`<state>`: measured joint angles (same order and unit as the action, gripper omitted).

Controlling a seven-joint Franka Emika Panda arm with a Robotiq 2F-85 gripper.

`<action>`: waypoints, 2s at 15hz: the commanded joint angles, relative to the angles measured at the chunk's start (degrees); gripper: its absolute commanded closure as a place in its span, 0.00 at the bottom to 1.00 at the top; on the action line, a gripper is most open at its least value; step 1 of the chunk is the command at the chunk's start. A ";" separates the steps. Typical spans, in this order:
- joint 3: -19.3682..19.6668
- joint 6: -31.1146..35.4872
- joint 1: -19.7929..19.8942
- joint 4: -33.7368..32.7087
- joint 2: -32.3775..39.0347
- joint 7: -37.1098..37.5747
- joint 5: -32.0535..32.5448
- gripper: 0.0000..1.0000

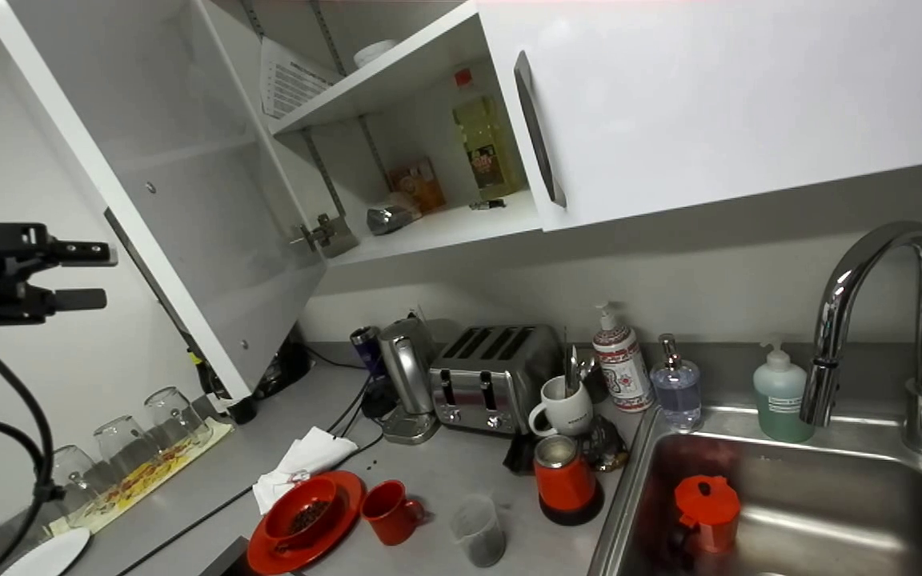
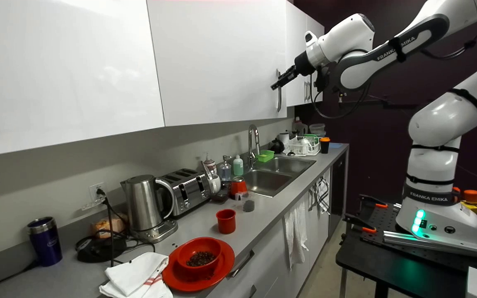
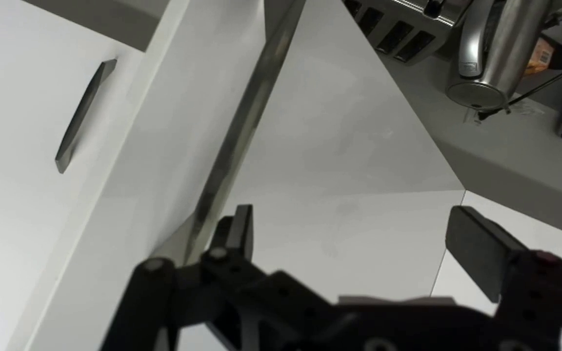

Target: Close the overhead cabinet door

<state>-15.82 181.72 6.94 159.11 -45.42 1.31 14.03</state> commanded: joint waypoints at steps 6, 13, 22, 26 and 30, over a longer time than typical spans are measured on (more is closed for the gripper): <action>-5.35 4.24 8.96 -7.96 13.54 3.20 -3.29 0.00; -4.78 5.40 12.64 -12.84 20.84 5.10 -3.35 0.00; 4.47 12.57 9.51 -15.93 30.92 5.39 -2.64 0.00; 9.79 17.94 3.07 -16.52 34.63 6.42 -0.32 0.00; 12.77 16.51 -0.69 -18.02 32.45 6.76 0.04 0.00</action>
<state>-5.09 198.23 9.12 143.12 -11.98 6.70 12.94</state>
